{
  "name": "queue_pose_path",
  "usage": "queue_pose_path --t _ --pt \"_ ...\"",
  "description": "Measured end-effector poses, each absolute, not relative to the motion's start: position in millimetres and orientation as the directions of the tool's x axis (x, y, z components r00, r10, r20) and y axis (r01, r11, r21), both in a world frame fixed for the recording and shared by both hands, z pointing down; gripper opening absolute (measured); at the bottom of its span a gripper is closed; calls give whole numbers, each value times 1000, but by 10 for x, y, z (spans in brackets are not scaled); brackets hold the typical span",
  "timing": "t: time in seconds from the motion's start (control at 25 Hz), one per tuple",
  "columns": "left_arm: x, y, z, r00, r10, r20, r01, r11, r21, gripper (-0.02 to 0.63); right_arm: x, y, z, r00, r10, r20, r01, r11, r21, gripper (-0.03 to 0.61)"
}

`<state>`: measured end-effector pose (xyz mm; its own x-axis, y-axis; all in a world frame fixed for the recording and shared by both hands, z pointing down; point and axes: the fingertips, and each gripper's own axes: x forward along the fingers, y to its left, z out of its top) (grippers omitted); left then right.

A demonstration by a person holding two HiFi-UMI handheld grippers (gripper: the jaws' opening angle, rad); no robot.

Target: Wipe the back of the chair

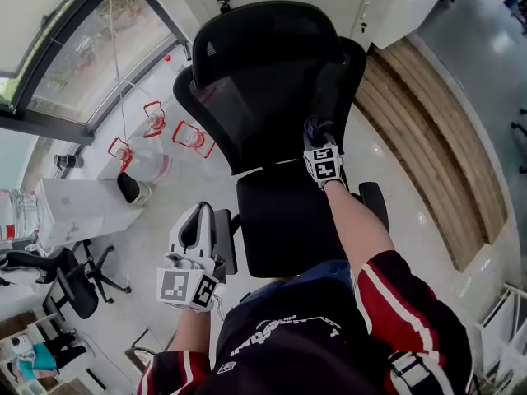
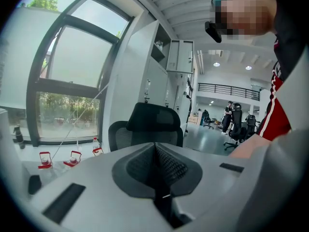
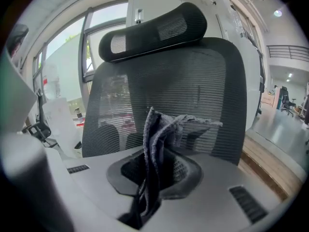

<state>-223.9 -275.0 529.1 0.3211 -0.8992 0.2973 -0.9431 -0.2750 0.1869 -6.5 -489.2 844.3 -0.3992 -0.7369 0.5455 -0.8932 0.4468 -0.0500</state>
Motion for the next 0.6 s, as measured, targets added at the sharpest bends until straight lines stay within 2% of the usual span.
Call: queue_pose_path --t 0.2,0.6 --pt "-2476 -2648 5319 280 -912 299 -954 -230 192 26 -579 -4842 8478 -446 -711 544 -869 490 -71 66" --pt "-3028 -2446 5311 167 -940 296 -974 -111 197 26 -1835 -4594 8446 -605 -584 541 -732 676 -88 66"
